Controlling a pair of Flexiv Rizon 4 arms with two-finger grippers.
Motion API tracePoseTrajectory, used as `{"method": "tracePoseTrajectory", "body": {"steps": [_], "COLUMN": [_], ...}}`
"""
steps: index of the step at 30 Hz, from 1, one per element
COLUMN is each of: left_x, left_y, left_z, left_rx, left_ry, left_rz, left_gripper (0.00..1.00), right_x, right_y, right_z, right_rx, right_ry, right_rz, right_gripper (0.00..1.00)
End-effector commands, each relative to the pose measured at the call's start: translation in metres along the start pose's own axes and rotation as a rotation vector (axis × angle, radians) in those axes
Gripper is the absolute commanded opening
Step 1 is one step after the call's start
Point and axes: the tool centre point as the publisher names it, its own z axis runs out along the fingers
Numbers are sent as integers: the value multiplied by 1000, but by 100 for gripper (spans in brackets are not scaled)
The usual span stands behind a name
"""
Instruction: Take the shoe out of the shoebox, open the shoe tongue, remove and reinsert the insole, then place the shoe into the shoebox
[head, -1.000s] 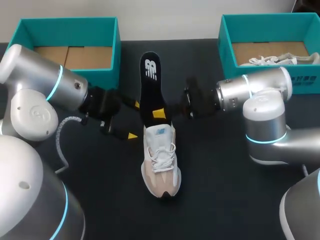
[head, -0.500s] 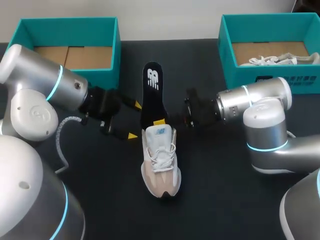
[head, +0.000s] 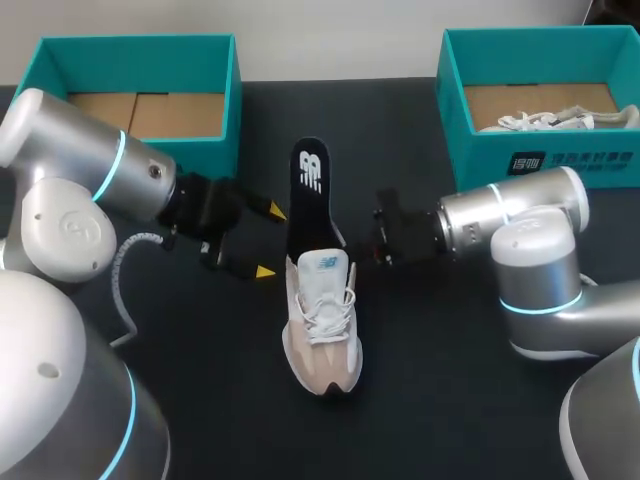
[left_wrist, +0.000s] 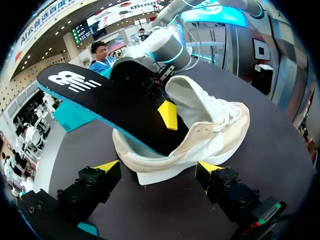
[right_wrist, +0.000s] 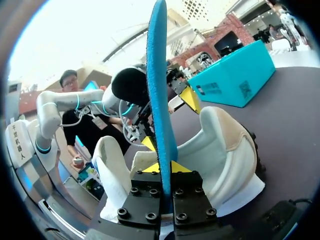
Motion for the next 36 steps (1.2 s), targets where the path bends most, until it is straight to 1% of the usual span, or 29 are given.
{"method": "tracePoseTrajectory", "body": {"steps": [1, 4, 9, 11, 14, 15, 16, 19, 22, 26, 30, 31, 33, 36], "left_x": [0, 0, 0, 0, 0, 0, 0, 0, 0, 0, 0, 0, 0, 0], "left_y": [-1, -1, -1, -1, -1, -1, -1, -1, -1, -1, -1, -1, -1, -1], "left_z": [0, 0, 0, 0, 0, 0, 0, 0, 0, 0, 0, 0, 0, 0], "left_rx": [-5, -5, -5, -5, -5, -5, -5, -5, -5, -5, -5, -5, -5, -5], "left_ry": [0, 0, 0, 0, 0, 0, 0, 0, 0, 0, 0, 0, 0, 0], "left_rz": [0, 0, 0, 0, 0, 0, 0, 0, 0, 0, 0, 0, 0, 0], "left_gripper": [100, 100, 100, 100, 100, 100, 100, 100, 100, 100, 100, 100, 100, 100], "right_x": [2, 0, 2, 3, 2, 1, 0, 3, 4, 4, 2, 1, -1, -9], "right_y": [-1, -3, -10, -10, -4, -3, -1, 5, 10, 15, 22, 23, 27, 36], "right_z": [-3, -2, 1, 1, -2, -3, -4, -6, -5, -5, -6, -7, -8, -10], "right_rx": [11, 34, 30, 19, 21, 25, 24, 24, 25, 25, 27, 28, 26, 34], "right_ry": [-1, 14, 20, 10, 2, -1, -6, -12, -19, -20, -23, -26, -28, -20], "right_rz": [7, 28, 44, 37, 22, 18, 8, -9, -22, -39, -60, -69, -80, -104], "right_gripper": [0, 0, 0, 0, 0, 20, 30, 38, 40, 38, 38, 40, 39, 39]}}
